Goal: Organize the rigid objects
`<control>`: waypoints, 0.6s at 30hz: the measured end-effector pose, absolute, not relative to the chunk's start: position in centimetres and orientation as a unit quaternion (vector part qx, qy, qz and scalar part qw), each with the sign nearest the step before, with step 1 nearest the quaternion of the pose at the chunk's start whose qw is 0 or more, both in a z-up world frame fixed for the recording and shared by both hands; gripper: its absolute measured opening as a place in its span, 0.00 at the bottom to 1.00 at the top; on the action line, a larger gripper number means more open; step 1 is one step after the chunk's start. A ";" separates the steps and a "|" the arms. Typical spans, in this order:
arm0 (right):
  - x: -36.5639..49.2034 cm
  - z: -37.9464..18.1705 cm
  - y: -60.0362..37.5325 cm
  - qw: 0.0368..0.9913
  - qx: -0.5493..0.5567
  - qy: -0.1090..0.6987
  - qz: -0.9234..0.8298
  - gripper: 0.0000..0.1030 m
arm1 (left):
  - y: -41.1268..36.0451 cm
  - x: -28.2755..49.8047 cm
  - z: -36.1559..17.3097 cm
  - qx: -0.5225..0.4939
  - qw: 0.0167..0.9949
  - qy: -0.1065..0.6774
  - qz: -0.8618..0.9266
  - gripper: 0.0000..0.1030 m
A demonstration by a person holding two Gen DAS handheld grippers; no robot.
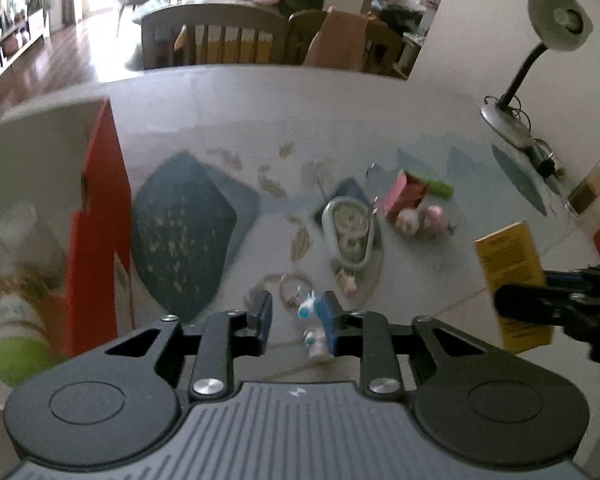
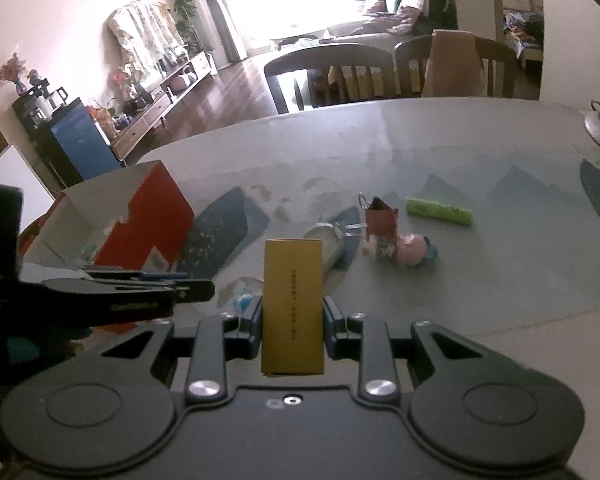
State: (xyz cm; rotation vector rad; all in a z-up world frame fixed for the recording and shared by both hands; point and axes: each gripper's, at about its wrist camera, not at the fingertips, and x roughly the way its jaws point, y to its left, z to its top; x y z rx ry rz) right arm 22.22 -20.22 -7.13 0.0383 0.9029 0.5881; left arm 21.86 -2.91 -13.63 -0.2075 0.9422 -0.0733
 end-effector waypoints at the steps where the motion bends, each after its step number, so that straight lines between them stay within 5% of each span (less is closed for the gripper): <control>1: 22.1 -7.2 -20.4 0.858 0.019 0.432 0.278 0.27 | -2.9 21.8 -14.1 -0.103 0.883 0.457 -0.037 0.37; 3: 21.9 -7.6 -20.8 0.857 0.021 0.437 0.272 0.27 | -3.0 21.6 -14.7 -0.108 0.882 0.458 -0.041 0.59; 4: 21.8 -7.7 -21.0 0.857 0.023 0.439 0.270 0.27 | -3.1 21.5 -14.9 -0.108 0.882 0.457 -0.042 0.61; 18: 21.9 -8.4 -23.4 0.857 0.022 0.449 0.251 0.27 | -6.0 23.2 -18.3 -0.065 0.881 0.468 -0.022 0.55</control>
